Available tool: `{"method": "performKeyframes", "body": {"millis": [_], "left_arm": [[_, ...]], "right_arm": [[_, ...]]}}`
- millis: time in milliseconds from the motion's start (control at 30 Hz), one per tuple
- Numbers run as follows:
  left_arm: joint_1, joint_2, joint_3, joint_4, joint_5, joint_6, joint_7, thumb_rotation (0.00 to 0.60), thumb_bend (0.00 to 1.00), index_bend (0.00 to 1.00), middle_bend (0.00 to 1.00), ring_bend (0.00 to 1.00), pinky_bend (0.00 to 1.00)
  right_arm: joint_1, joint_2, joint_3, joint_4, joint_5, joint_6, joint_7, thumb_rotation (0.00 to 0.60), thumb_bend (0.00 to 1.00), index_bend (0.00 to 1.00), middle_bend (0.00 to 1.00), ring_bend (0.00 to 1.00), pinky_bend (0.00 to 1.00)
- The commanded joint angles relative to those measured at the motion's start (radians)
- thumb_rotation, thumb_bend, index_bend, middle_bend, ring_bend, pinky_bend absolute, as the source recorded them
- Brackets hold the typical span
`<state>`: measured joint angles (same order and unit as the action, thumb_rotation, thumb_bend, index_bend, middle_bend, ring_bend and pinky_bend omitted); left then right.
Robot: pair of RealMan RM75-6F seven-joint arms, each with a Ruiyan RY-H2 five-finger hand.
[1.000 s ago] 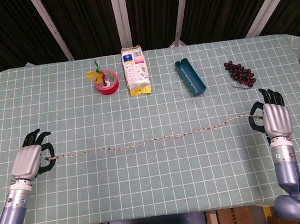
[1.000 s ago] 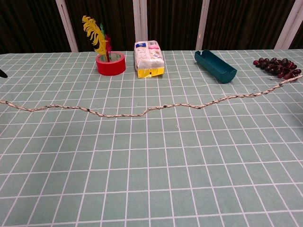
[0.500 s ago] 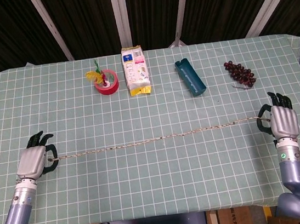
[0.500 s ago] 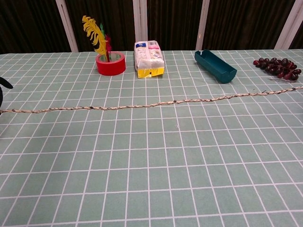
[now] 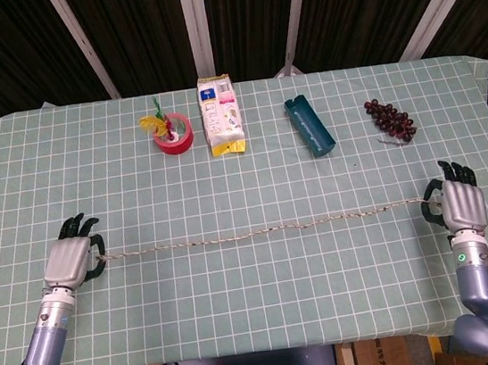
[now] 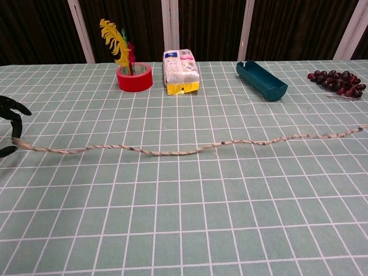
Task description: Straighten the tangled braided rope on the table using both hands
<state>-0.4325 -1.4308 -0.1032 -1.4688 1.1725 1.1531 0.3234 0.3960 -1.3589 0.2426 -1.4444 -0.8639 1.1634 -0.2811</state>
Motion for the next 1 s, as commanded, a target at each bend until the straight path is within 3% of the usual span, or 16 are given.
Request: {"method": "performKeyframes", "body": {"millis": [33, 133, 200, 467, 533, 700, 1000], "left_arm": [[0.0, 0.01, 0.003, -0.005, -0.006, -0.003, 0.012, 0.6, 0.41, 0.48, 0.1, 0.0, 0.0], [0.001, 0.035, 0.009, -0.015, -0.013, -0.014, 0.032, 0.6, 0.36, 0.37, 0.05, 0.0, 0.0], [0.002, 0.056, 0.013, -0.026, -0.015, -0.016, 0.046, 0.6, 0.33, 0.34, 0.02, 0.0, 0.0], [0.049, 0.153, 0.014, -0.115, 0.001, 0.026, -0.04, 0.6, 0.21, 0.27, 0.0, 0.0, 0.0], [0.102, 0.216, 0.034, -0.198, 0.08, 0.108, -0.115, 0.6, 0.17, 0.25, 0.0, 0.0, 0.0], [0.16, 0.275, 0.083, -0.246, 0.211, 0.199, -0.188, 0.6, 0.14, 0.17, 0.0, 0.0, 0.0], [0.27, 0.348, 0.177, -0.217, 0.401, 0.362, -0.257, 0.6, 0.1, 0.09, 0.0, 0.0, 0.0]], "right_arm": [[-0.002, 0.011, -0.007, -0.009, 0.011, -0.014, -0.012, 0.6, 0.46, 0.33, 0.03, 0.0, 0.0], [-0.003, 0.027, -0.012, -0.026, 0.025, -0.026, -0.03, 0.6, 0.46, 0.05, 0.0, 0.0, 0.0], [-0.003, 0.039, -0.014, -0.04, 0.039, -0.033, -0.045, 0.6, 0.46, 0.0, 0.0, 0.0, 0.0], [-0.037, 0.103, -0.027, -0.125, 0.018, -0.014, -0.019, 0.6, 0.38, 0.0, 0.0, 0.0, 0.0], [-0.085, 0.151, -0.053, -0.198, -0.091, 0.032, 0.057, 0.6, 0.37, 0.0, 0.0, 0.0, 0.0], [-0.143, 0.199, -0.132, -0.214, -0.305, 0.117, 0.102, 0.6, 0.37, 0.0, 0.0, 0.0, 0.0], [-0.239, 0.262, -0.234, -0.198, -0.578, 0.295, 0.169, 0.6, 0.36, 0.0, 0.0, 0.0, 0.0]]}}
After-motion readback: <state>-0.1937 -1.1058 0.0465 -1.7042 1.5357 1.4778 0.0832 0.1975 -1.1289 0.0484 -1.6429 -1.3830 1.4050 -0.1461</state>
